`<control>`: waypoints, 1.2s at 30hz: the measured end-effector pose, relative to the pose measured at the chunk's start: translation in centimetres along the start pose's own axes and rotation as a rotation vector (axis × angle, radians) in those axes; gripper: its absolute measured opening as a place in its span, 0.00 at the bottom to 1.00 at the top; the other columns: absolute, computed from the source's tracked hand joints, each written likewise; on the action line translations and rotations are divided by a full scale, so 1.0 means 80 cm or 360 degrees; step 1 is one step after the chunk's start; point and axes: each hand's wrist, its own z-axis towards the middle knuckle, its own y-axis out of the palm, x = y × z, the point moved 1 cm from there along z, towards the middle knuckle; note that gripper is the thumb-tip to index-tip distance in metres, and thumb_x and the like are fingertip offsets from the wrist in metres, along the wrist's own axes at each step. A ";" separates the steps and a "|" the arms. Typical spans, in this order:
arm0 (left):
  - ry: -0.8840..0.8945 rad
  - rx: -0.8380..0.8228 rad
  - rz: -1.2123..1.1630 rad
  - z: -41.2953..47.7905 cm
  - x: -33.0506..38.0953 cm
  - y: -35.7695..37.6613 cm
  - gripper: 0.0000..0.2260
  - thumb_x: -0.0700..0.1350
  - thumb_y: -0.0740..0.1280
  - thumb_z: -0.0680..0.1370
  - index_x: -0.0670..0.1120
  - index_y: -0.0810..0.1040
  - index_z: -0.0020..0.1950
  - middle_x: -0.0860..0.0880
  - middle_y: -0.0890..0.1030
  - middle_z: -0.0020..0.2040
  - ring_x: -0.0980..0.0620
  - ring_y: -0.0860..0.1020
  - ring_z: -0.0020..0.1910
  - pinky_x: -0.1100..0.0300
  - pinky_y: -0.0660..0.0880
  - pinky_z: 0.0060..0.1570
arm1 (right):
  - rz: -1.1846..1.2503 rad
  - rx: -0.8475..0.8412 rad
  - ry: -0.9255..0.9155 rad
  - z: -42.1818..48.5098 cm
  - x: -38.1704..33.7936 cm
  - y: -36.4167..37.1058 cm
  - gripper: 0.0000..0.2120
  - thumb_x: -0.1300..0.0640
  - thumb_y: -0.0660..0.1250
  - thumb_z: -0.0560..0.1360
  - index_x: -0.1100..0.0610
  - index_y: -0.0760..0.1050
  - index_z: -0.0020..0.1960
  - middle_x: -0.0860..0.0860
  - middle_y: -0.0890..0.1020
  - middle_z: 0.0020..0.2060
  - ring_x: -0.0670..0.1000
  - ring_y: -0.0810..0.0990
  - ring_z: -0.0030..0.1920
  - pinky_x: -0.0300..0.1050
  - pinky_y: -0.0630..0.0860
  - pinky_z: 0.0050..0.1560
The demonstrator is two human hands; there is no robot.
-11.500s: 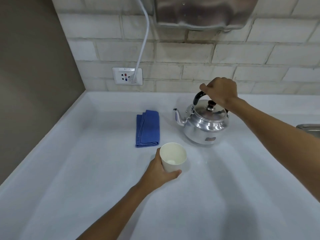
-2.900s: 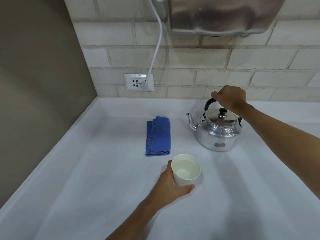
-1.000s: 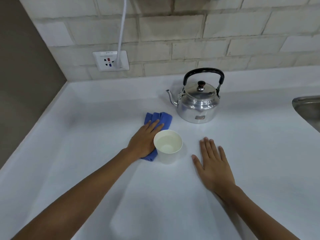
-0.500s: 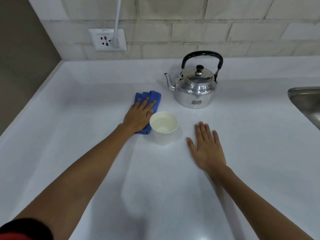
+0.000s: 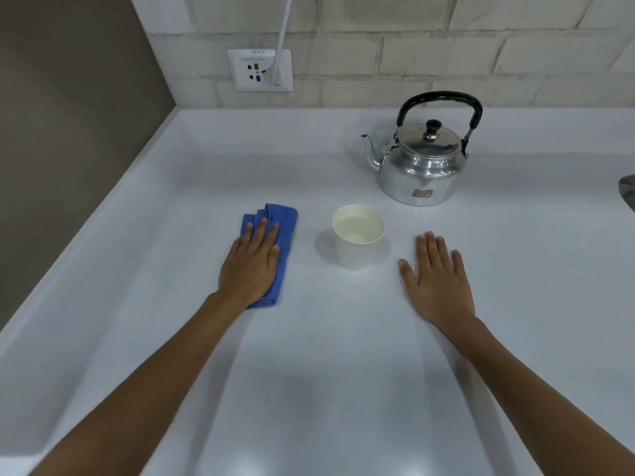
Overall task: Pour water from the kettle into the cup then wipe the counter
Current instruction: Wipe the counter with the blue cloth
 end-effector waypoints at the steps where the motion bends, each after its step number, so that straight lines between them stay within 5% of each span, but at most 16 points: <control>1: -0.0062 0.0010 0.0035 0.006 0.009 0.002 0.22 0.49 0.46 0.82 0.48 0.47 0.75 0.46 0.49 0.77 0.45 0.47 0.75 0.51 0.50 0.73 | -0.0006 -0.0007 -0.0002 0.000 0.000 0.000 0.31 0.43 0.42 0.77 0.59 0.44 0.74 0.55 0.50 0.76 0.52 0.46 0.75 0.53 0.45 0.75; 5: -0.0110 0.0022 0.0028 -0.014 0.040 0.009 0.22 0.50 0.45 0.82 0.49 0.45 0.75 0.47 0.48 0.77 0.45 0.46 0.75 0.51 0.49 0.73 | -0.0016 -0.0026 -0.0014 0.002 0.004 0.001 0.31 0.42 0.41 0.77 0.58 0.43 0.74 0.54 0.49 0.76 0.52 0.45 0.75 0.53 0.45 0.75; 13: 0.0224 0.0081 -0.0079 -0.161 0.019 -0.005 0.23 0.54 0.42 0.79 0.51 0.54 0.73 0.52 0.56 0.74 0.50 0.54 0.73 0.55 0.54 0.70 | -0.0010 -0.0046 -0.0028 0.000 0.008 0.002 0.31 0.41 0.42 0.77 0.58 0.43 0.74 0.54 0.49 0.76 0.51 0.45 0.75 0.52 0.44 0.75; 21: -0.0262 0.0097 0.0043 -0.105 0.035 -0.005 0.22 0.47 0.46 0.82 0.45 0.47 0.75 0.44 0.48 0.77 0.44 0.47 0.75 0.52 0.48 0.72 | -0.0012 -0.0049 -0.0028 -0.002 0.004 -0.001 0.31 0.42 0.42 0.78 0.59 0.44 0.74 0.54 0.49 0.76 0.51 0.45 0.75 0.53 0.44 0.75; 27: 0.0257 0.0098 -0.0058 -0.186 0.086 0.012 0.22 0.52 0.44 0.80 0.50 0.53 0.74 0.51 0.54 0.75 0.48 0.50 0.75 0.50 0.46 0.72 | -0.0006 -0.0031 -0.0028 -0.002 0.004 -0.001 0.31 0.42 0.43 0.78 0.59 0.45 0.74 0.55 0.50 0.76 0.52 0.46 0.75 0.53 0.45 0.75; 31: 0.0152 0.0073 -0.0090 -0.184 0.066 0.011 0.20 0.54 0.42 0.81 0.55 0.42 0.73 0.56 0.43 0.74 0.54 0.43 0.75 0.62 0.38 0.71 | -0.0001 -0.0029 -0.0018 -0.002 0.003 -0.001 0.31 0.42 0.43 0.78 0.59 0.44 0.74 0.55 0.50 0.76 0.52 0.46 0.75 0.52 0.45 0.75; 36: 0.0080 0.0018 -0.0020 -0.156 0.128 0.020 0.23 0.50 0.42 0.81 0.49 0.39 0.74 0.48 0.41 0.76 0.47 0.39 0.75 0.55 0.39 0.72 | -0.0010 -0.0047 -0.0015 -0.002 0.003 -0.001 0.31 0.42 0.42 0.78 0.59 0.43 0.74 0.55 0.49 0.76 0.52 0.45 0.75 0.53 0.44 0.75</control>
